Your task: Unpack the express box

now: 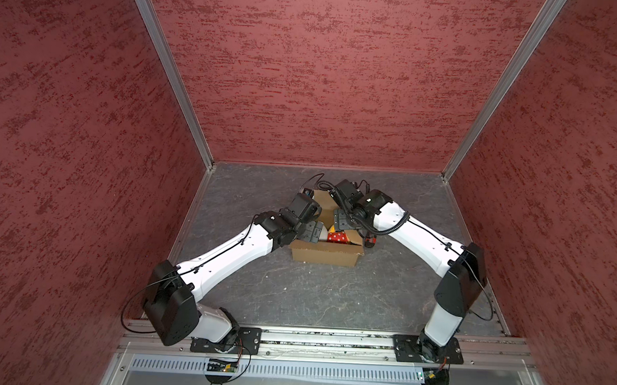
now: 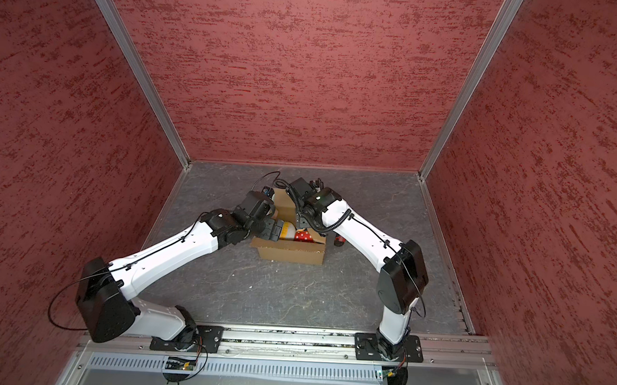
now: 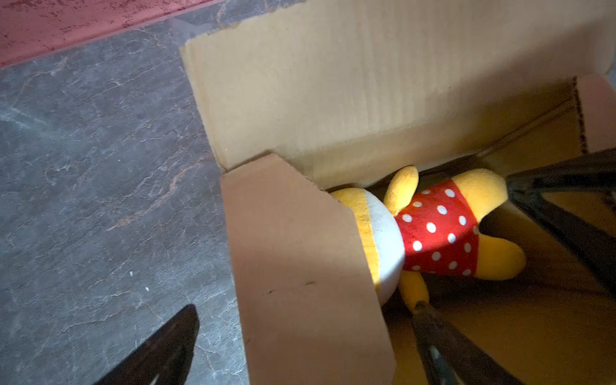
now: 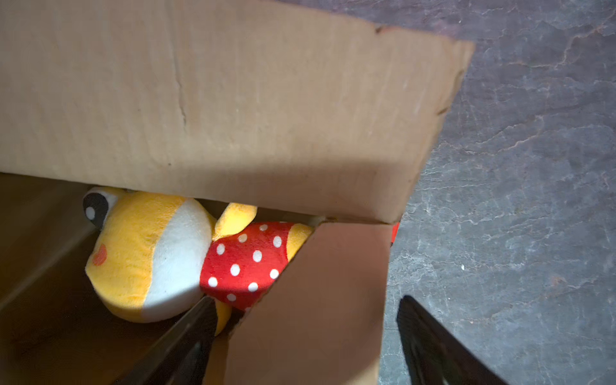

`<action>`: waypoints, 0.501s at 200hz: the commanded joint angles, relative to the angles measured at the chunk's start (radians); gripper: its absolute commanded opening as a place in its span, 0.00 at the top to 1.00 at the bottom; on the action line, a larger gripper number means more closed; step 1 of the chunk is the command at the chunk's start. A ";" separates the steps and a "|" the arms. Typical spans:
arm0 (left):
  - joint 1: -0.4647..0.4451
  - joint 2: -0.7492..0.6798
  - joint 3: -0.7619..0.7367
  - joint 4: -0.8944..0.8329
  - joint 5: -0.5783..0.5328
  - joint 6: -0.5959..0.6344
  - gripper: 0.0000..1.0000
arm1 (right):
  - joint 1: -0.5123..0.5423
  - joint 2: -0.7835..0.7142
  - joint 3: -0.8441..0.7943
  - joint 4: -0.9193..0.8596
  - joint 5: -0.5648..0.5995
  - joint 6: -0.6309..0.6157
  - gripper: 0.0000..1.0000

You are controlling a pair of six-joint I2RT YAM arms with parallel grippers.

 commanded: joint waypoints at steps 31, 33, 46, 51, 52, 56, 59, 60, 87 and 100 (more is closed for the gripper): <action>-0.006 -0.009 0.017 -0.010 -0.096 0.009 0.00 | 0.002 0.001 0.045 -0.038 0.044 0.025 0.13; -0.006 -0.010 0.017 -0.010 -0.097 0.009 0.00 | 0.001 0.000 0.047 -0.038 0.044 0.024 0.12; -0.006 -0.016 0.015 -0.007 -0.106 0.009 0.00 | 0.002 -0.001 0.050 -0.047 0.050 0.027 0.12; -0.006 -0.019 0.013 -0.007 -0.110 0.009 0.00 | 0.002 -0.001 0.051 -0.050 0.053 0.026 0.13; -0.006 -0.019 0.013 -0.007 -0.111 0.009 0.00 | 0.002 -0.002 0.051 -0.051 0.053 0.026 0.12; -0.005 -0.022 0.012 -0.007 -0.115 0.007 0.00 | 0.002 -0.002 0.052 -0.052 0.054 0.026 0.12; -0.005 -0.024 0.011 -0.006 -0.117 0.007 0.00 | 0.002 -0.002 0.053 -0.053 0.054 0.026 0.12; -0.005 -0.025 0.011 -0.006 -0.118 0.007 0.00 | 0.002 -0.002 0.054 -0.054 0.054 0.027 0.12; -0.002 -0.044 0.000 0.000 -0.143 0.003 0.00 | 0.002 -0.003 0.062 -0.069 0.064 0.027 0.12; 0.001 -0.057 -0.006 -0.001 -0.154 0.001 0.00 | 0.002 -0.003 0.067 -0.078 0.069 0.027 0.12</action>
